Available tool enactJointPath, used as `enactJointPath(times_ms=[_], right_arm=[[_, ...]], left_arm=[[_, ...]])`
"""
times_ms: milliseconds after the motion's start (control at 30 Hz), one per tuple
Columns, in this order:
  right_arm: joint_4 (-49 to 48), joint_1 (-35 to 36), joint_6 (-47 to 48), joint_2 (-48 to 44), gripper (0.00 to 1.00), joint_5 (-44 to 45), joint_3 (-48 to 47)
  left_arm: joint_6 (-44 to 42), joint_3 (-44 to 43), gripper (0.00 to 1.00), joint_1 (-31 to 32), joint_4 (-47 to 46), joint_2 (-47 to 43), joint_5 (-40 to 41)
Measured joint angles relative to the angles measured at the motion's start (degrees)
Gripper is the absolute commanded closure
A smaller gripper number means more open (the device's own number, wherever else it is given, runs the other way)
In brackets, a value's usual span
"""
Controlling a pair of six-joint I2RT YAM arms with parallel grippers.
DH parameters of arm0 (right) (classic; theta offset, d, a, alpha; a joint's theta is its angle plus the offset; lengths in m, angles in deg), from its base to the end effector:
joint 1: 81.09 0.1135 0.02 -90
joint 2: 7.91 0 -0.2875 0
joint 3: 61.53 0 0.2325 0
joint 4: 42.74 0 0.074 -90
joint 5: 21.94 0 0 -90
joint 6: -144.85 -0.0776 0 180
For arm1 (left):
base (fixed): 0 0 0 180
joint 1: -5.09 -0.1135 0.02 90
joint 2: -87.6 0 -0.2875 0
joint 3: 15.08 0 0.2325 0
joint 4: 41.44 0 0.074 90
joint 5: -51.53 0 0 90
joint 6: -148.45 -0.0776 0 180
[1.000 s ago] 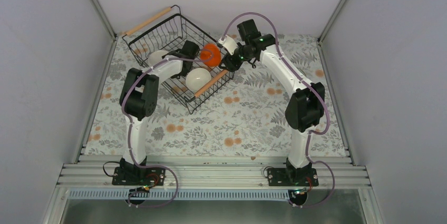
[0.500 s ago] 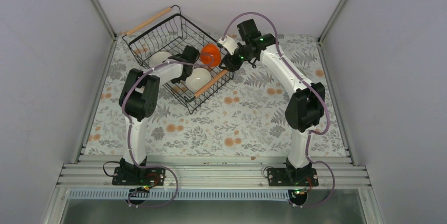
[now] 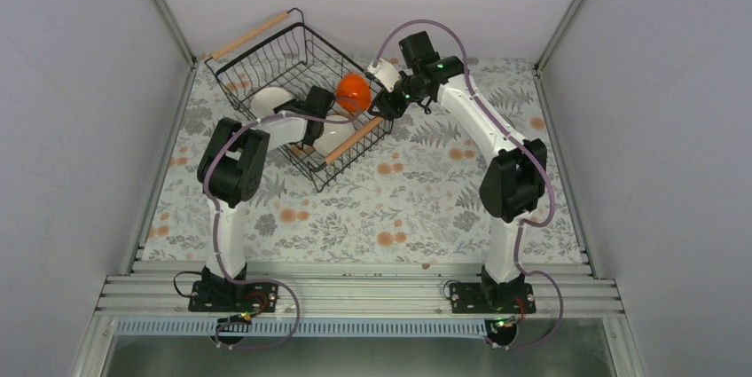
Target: Unload the bowls from the dish rack
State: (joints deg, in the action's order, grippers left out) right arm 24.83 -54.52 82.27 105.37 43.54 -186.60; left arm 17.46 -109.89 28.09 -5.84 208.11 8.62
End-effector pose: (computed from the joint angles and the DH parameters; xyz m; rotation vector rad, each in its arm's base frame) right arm 0.3814 0.2267 0.3055 -1.2801 2.1455 0.5360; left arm 0.4239 -0.1182 0.1491 1.1022 2.2969 1.1910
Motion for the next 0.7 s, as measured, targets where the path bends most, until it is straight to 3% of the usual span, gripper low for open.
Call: enactJointPath(times_ms=[700], right_arm=[[-0.5, 0.0, 0.0, 0.0, 0.41, 0.0, 0.3]], left_arm=[[-3.3, -1.5, 0.32, -0.2, -2.1, 0.0, 2.4]])
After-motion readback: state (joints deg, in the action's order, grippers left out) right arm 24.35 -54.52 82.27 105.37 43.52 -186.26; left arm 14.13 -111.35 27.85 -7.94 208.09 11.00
